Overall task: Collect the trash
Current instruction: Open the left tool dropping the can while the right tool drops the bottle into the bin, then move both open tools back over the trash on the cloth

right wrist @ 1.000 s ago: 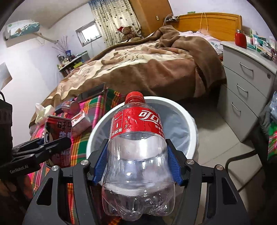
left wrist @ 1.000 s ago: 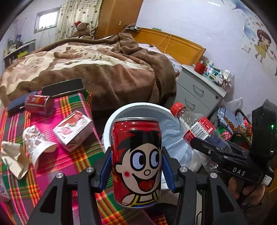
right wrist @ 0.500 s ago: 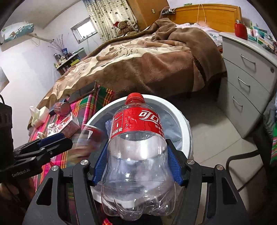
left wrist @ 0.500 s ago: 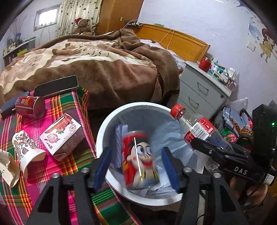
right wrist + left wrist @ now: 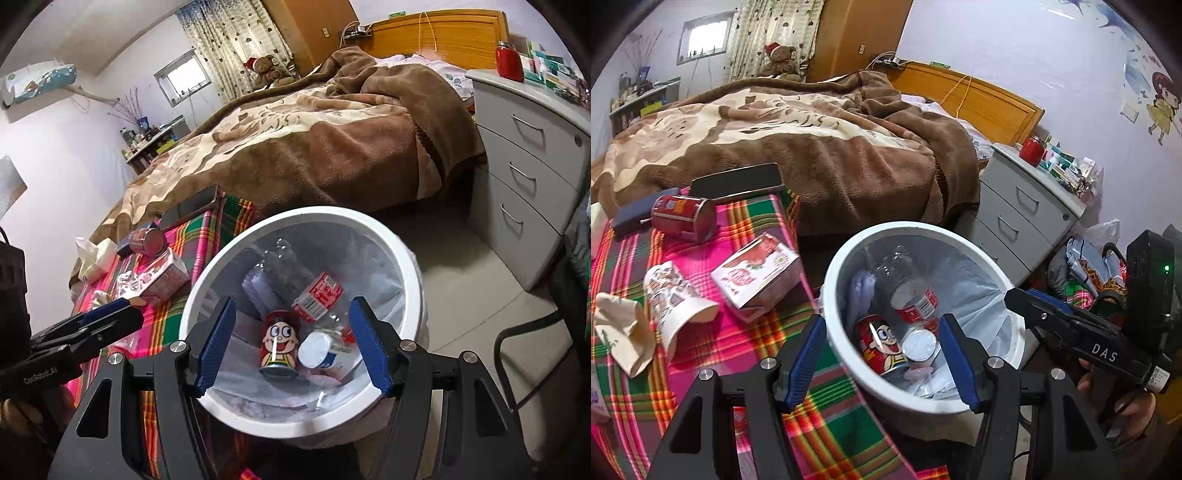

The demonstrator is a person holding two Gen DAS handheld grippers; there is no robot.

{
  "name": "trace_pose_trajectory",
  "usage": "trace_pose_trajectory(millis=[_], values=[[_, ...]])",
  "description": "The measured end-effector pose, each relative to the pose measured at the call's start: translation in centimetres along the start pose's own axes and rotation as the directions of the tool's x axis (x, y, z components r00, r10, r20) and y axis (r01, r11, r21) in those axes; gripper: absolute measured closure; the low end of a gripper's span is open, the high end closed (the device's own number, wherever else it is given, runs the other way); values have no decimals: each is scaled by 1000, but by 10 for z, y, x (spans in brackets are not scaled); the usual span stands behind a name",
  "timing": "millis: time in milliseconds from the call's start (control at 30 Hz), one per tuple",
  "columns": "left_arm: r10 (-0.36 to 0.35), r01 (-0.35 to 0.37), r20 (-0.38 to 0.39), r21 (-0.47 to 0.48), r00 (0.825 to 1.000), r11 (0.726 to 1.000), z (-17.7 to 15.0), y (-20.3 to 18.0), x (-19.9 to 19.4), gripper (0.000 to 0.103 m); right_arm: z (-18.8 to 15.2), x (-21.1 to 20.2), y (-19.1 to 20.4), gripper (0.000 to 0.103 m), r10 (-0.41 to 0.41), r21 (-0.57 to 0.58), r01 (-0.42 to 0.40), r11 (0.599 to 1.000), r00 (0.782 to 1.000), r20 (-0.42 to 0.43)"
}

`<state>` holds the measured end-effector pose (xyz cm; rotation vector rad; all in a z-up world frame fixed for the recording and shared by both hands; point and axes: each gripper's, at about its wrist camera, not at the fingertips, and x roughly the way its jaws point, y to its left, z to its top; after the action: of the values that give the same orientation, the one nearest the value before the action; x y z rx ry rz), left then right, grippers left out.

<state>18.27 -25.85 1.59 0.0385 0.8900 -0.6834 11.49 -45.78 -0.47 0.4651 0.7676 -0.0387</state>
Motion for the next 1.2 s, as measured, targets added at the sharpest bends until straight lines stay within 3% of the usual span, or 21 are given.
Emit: trace_pose_trajectory(millis=[467, 800, 1200], values=[[71, -68, 63, -48, 995, 997, -25, 35, -49, 40, -8, -10, 42, 38, 14, -83, -10, 997, 999, 50], [131, -119, 99, -116, 986, 986, -41, 74, -80, 40, -18, 2, 76, 38, 53, -129, -49, 991, 998, 30], [252, -216, 121, -249, 960, 944, -65, 148, -119, 40, -37, 31, 128, 38, 98, -222, -108, 969, 994, -53]])
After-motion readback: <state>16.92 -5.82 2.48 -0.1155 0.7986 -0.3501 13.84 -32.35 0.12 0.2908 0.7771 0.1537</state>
